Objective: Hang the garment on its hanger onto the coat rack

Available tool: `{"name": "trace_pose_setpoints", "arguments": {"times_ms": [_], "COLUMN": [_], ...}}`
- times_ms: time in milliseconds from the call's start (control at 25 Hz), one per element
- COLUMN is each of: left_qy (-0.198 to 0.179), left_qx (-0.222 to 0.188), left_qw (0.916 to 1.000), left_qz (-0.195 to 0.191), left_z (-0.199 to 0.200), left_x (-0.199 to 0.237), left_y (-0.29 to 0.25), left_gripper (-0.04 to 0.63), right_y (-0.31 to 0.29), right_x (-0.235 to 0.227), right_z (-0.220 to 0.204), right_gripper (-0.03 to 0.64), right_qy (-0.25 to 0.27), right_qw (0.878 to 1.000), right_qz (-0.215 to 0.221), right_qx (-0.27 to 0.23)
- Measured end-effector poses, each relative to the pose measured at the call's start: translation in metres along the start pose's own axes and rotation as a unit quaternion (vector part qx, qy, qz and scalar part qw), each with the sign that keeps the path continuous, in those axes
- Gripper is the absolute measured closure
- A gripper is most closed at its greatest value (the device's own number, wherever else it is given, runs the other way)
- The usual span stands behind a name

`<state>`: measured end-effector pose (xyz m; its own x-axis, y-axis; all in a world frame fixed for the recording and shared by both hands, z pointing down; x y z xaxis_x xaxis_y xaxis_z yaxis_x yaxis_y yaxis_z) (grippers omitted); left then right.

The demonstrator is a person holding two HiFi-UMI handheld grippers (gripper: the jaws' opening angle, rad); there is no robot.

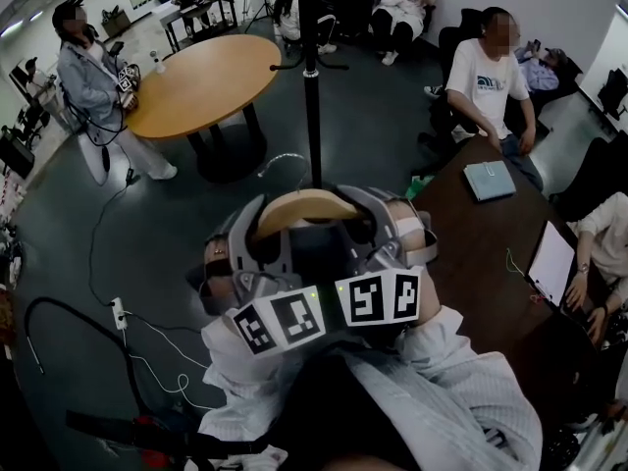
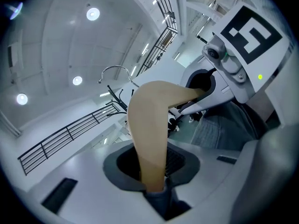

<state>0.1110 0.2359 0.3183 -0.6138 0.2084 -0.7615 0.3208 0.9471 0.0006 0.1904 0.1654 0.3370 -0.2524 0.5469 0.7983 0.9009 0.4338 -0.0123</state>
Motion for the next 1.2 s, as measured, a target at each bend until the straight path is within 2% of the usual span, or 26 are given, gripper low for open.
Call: {"name": "trace_pose_setpoints", "arguments": {"times_ms": [320, 600, 920, 1200], "left_qy": [-0.003, -0.012, -0.014, -0.012], "left_qx": [-0.038, -0.069, -0.079, -0.096], "left_qw": [0.9985, 0.9944, 0.9906, 0.988], "left_qz": [-0.04, -0.08, -0.11, -0.12], "left_z": [-0.085, -0.13, -0.157, -0.14], "left_x": [0.069, 0.098, 0.093, 0.09], "left_y": [-0.064, -0.113, -0.188, -0.289], "left_gripper": [0.511, 0.511, 0.511, 0.511], "right_y": [-0.113, -0.176, -0.236, -0.293], "right_x": [0.023, 0.035, 0.029, -0.027], "right_z": [0.027, 0.029, -0.014, -0.071], "right_gripper": [0.586, 0.586, 0.586, 0.586], "right_qy": [-0.006, -0.023, -0.036, -0.026], "right_qw": [0.999, 0.994, 0.99, 0.988], "right_qz": [-0.028, -0.049, -0.05, -0.074], "right_qx": [0.043, 0.092, 0.125, 0.132]}}
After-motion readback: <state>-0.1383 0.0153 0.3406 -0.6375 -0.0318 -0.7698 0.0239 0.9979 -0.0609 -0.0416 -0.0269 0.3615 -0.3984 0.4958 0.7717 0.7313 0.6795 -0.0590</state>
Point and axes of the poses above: the fingertips, and each gripper's own axes: y backward along the fingers, x to its left, z out of its top, the point moved 5 cm from there along y, backward along the fingers, and after that the axes turned 5 degrees about -x, right-handed, at the moved point
